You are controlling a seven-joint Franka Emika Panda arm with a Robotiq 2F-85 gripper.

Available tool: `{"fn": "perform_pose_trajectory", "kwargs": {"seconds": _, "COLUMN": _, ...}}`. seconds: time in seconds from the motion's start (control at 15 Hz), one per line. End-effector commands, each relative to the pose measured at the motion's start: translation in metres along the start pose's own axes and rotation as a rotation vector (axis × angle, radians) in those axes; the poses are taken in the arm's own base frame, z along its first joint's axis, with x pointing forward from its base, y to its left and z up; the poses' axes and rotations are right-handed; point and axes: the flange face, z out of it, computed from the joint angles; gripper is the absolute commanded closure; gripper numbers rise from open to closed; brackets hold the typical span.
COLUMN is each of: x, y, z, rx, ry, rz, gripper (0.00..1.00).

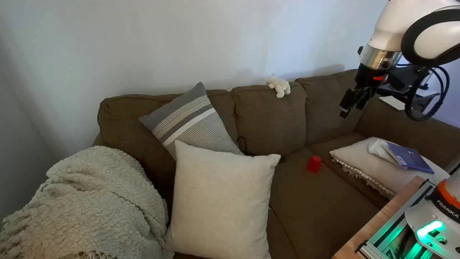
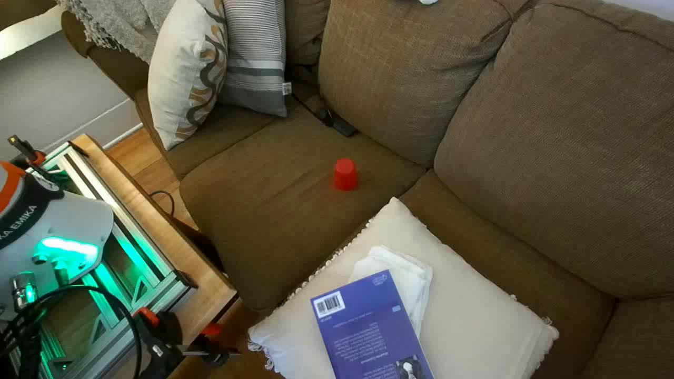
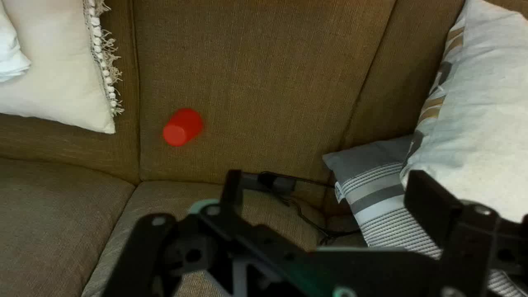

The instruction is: Move the black coat hanger to the right

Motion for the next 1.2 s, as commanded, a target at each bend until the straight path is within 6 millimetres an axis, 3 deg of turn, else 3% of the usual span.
{"fn": "perform_pose_trajectory", "kwargs": {"seconds": 0.0, "x": -0.001, "y": 0.000, "z": 0.002, "rx": -0.001, "ry": -0.006, "rz": 0.000, "gripper": 0.00}}
{"fn": "perform_pose_trajectory", "kwargs": {"seconds": 0.27, "x": -0.001, "y": 0.000, "z": 0.005, "rx": -0.002, "ry": -0.015, "rz": -0.001, "gripper": 0.00}}
{"fn": "perform_pose_trajectory", "kwargs": {"seconds": 0.33, "x": 0.014, "y": 0.020, "z": 0.015, "rx": 0.003, "ry": -0.051, "rz": 0.108, "gripper": 0.00}}
{"fn": "perform_pose_trajectory", "kwargs": {"seconds": 0.6, "x": 0.043, "y": 0.105, "z": 0.045, "rx": -0.008, "ry": -0.100, "rz": 0.310, "gripper": 0.00}}
{"fn": "perform_pose_trajectory", "kwargs": {"seconds": 0.8, "x": 0.070, "y": 0.170, "z": 0.070, "rx": -0.022, "ry": -0.176, "rz": 0.386, "gripper": 0.00}}
{"fn": "perform_pose_trajectory", "kwargs": {"seconds": 0.93, "x": 0.089, "y": 0.194, "z": 0.084, "rx": -0.025, "ry": -0.240, "rz": 0.366, "gripper": 0.00}}
{"fn": "perform_pose_trajectory", "kwargs": {"seconds": 1.13, "x": 0.122, "y": 0.206, "z": 0.117, "rx": -0.042, "ry": -0.352, "rz": 0.355, "gripper": 0.00}}
